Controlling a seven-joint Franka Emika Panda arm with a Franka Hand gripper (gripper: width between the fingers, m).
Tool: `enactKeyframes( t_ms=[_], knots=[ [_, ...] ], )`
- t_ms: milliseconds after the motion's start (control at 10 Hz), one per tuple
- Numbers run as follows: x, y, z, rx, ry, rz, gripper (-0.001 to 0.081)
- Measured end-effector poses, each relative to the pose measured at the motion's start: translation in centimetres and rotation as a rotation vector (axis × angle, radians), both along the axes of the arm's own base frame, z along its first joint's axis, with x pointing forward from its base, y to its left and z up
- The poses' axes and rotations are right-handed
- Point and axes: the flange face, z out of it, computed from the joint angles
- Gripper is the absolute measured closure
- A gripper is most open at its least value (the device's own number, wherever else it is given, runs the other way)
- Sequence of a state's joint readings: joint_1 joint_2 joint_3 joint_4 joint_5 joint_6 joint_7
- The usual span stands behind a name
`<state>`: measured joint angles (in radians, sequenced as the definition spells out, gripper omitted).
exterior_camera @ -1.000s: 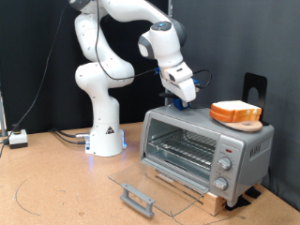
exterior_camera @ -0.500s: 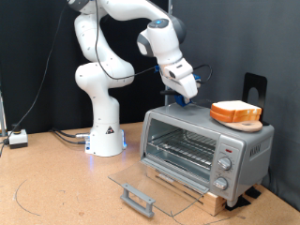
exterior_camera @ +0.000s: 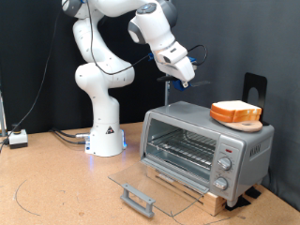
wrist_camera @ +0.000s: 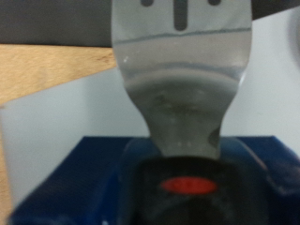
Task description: Make a piece of toast with the oven
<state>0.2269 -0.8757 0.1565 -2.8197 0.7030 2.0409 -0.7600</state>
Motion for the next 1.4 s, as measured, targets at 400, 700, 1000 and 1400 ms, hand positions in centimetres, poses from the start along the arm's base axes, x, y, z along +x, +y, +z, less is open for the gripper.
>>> enactKeyframes(
  t_ms=[400, 700, 1000, 1400],
  knots=[
    [2.4, -5.7, 0.9, 0.048, -0.052, -0.224, 0.0410],
    [2.6, -10.4, 0.9, -0.036, -0.007, -0.284, 0.0410],
    [2.4, -14.8, 1.0, -0.059, -0.006, -0.364, 0.0410],
    [1.1, -19.9, 0.6, -0.082, 0.013, -0.373, 0.0410]
  ],
)
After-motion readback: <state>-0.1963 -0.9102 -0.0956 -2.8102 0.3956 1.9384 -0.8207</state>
